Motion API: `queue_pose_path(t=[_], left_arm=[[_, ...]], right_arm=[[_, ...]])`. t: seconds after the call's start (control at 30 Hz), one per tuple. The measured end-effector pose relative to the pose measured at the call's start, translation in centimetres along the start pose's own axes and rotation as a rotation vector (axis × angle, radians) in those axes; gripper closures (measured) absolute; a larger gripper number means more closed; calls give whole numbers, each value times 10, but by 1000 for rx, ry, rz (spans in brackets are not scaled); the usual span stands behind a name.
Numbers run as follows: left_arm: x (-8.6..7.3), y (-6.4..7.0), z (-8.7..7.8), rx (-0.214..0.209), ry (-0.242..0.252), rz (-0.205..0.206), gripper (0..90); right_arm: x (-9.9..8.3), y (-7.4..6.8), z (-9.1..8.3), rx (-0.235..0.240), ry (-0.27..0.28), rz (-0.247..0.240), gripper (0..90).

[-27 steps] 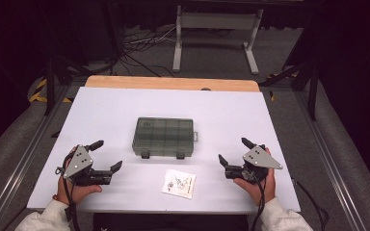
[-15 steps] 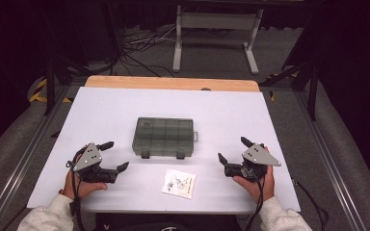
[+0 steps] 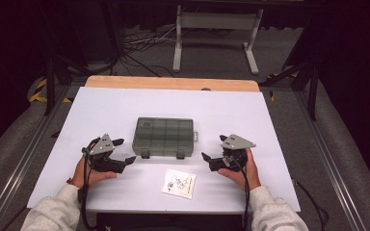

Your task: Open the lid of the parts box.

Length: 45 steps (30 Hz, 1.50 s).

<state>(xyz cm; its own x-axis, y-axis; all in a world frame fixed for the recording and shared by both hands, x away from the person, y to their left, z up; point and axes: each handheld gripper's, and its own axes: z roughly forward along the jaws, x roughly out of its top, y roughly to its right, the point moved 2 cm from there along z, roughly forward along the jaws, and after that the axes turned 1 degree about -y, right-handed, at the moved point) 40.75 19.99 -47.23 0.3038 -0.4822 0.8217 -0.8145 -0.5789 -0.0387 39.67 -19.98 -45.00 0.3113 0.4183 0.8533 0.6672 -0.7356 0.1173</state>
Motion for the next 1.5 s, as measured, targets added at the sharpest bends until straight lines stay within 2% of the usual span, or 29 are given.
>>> queue_pose_path(t=[0.07, 0.2, 0.27, 0.33, 0.37, 0.43, 0.47, 0.57, 0.63, 0.67, 0.73, 0.83, 0.93, 1.0, 1.5], left_arm=[[0, 0, 4, -3, -17, 14, 183], [4, -1, 9, -13, -32, 29, 230], [5, -3, 9, -9, -34, 31, 284], [5, -4, 10, -11, -41, 27, 330], [5, -4, 10, -11, -41, 27, 347], [5, -4, 12, -30, -48, 25, 375], [5, -4, 13, -29, -65, 30, 414], [3, -5, 13, -29, -72, 23, 454], [3, -5, 13, -25, -74, 16, 483], [3, -5, 13, -34, -75, 16, 498], [5, -4, 16, -26, -86, 35, 526], [6, -1, 18, -34, -102, 54, 552], [5, -3, 18, -32, -102, 46, 566], [4, -2, 20, -29, -122, 52, 570], [4, -1, 17, -23, -123, 58, 614]], right_arm=[[2, -5, 9, 35, -33, -29, 77], [6, -13, 21, 80, -69, -37, 111], [8, -19, 30, 109, -98, -58, 179], [9, -22, 35, 107, -111, -73, 210], [10, -23, 37, 114, -112, -66, 270], [11, -24, 38, 127, -113, -65, 291], [13, -25, 41, 126, -121, -71, 361], [13, -27, 43, 142, -134, -80, 393], [13, -28, 43, 150, -135, -82, 470], [13, -28, 43, 150, -132, -79, 474], [13, -29, 42, 160, -129, -83, 504], [14, -31, 42, 143, -128, -90, 515], [15, -32, 41, 141, -126, -102, 521], [15, -33, 41, 140, -125, -102, 521], [15, -32, 40, 138, -126, -111, 546]])
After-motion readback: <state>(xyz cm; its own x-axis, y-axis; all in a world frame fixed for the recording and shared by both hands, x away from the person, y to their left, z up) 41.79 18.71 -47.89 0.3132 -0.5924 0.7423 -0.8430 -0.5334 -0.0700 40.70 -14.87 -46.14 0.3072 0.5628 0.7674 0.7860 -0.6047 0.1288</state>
